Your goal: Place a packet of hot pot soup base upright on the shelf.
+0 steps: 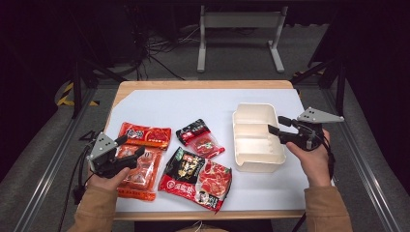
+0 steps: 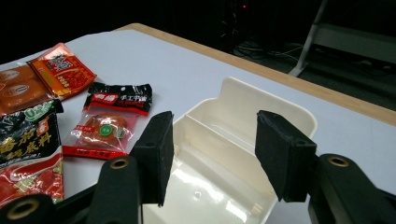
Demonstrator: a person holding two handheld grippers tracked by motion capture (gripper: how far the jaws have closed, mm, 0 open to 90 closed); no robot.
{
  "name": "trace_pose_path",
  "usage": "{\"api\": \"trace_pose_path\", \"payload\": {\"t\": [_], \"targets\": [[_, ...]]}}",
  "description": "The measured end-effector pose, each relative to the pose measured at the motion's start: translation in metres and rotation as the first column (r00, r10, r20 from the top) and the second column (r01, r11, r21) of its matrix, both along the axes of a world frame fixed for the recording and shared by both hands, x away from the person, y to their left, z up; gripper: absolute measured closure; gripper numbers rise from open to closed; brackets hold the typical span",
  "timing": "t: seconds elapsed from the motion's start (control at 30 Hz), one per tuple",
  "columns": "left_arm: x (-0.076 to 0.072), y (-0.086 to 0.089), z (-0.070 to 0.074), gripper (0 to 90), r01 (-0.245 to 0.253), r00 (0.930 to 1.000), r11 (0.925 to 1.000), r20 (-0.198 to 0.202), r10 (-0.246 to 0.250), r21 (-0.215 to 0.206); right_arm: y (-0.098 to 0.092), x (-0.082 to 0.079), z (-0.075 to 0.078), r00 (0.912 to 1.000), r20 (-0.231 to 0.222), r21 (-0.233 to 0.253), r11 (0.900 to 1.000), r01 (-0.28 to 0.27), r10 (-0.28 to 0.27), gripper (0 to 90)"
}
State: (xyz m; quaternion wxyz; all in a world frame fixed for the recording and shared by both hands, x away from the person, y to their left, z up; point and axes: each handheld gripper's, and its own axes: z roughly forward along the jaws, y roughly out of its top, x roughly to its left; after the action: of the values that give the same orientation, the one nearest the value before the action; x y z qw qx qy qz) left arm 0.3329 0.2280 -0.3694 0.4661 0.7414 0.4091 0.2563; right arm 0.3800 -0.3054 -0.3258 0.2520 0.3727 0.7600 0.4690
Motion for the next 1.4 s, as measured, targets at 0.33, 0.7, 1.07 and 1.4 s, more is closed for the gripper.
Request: {"api": "trace_pose_path", "payload": {"t": [0.33,0.7,1.07,1.4], "targets": [[-0.009,-0.014,0.008,27.4,0.087,0.9962,0.9959,0.007,-0.087,0.026,-0.006,0.0,0.0,0.9997,0.002,0.012,1.0,0.022,-0.022,46.1],[-0.027,-0.041,0.021,27.5,0.217,0.9762,0.9755,-0.004,-0.217,0.038,-0.005,0.001,0.0,0.9998,-0.003,0.015,1.0,0.022,-0.022,45.3],[-0.025,-0.051,0.004,27.4,0.199,0.976,0.98,-0.09,-0.198,0.0,-0.004,0.001,0.0,0.9998,-0.002,0.008,1.0,0.02,-0.02,44.7],[-0.026,-0.063,-0.018,28.2,0.195,0.9704,0.9803,-0.153,-0.187,0.033,-0.002,0.002,-0.002,0.9998,-0.012,0.001,1.0,0.015,-0.015,43.6]]}}
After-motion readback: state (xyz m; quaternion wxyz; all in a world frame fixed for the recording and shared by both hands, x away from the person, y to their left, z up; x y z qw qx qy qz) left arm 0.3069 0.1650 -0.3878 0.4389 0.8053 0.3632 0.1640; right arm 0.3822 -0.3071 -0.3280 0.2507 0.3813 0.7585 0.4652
